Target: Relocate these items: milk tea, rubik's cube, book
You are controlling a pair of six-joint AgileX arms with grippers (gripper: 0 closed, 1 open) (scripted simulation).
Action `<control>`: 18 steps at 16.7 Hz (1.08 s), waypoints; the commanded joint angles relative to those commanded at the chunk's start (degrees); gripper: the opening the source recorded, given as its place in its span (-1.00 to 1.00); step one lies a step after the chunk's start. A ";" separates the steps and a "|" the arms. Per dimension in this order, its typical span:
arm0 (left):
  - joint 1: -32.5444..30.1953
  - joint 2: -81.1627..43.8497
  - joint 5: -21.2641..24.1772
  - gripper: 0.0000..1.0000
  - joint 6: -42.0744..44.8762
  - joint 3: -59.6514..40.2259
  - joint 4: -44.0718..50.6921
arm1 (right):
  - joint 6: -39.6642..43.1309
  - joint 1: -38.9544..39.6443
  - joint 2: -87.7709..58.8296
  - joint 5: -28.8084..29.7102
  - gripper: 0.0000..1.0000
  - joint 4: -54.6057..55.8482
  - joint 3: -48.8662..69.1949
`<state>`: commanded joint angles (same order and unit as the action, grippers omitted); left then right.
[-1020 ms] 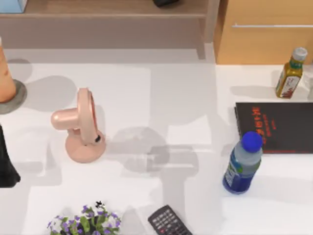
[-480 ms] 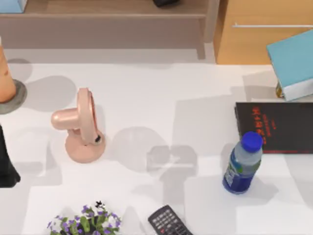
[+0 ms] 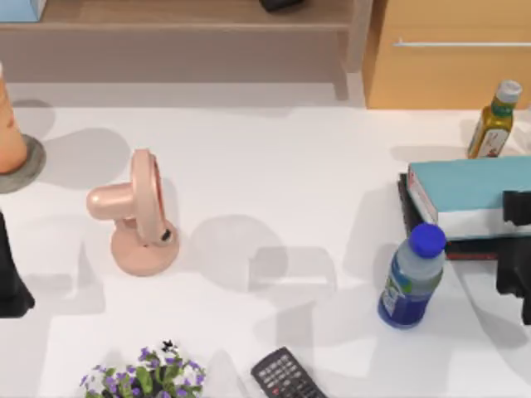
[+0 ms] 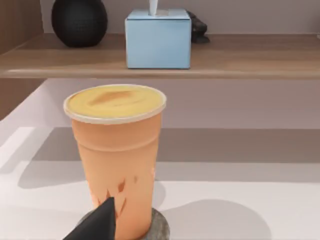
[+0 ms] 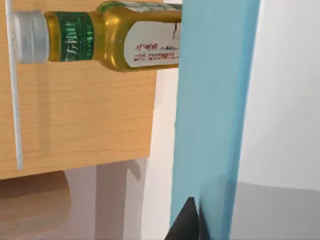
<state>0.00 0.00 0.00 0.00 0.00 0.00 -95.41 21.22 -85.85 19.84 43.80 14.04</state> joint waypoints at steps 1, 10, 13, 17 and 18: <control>0.00 0.00 0.00 1.00 0.00 0.00 0.00 | -2.07 -0.04 -2.23 0.00 -1.00 -0.02 0.76; 0.00 0.00 0.00 1.00 0.00 0.00 0.00 | -6.28 -0.46 -6.15 -0.20 -1.00 0.29 3.43; 0.00 0.00 0.00 1.00 0.00 0.00 0.00 | -6.05 -0.60 -7.50 -0.43 -1.00 0.46 3.39; 0.00 0.00 0.00 1.00 0.00 0.00 0.00 | -5.86 -1.00 -8.61 -0.59 -1.00 0.80 3.75; 0.00 0.00 0.00 1.00 0.00 0.00 0.00 | -5.86 -1.00 -8.61 -0.59 -1.00 0.80 3.75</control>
<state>0.00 0.00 0.00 0.00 0.00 0.00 -101.27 20.23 -94.47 19.25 44.60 17.79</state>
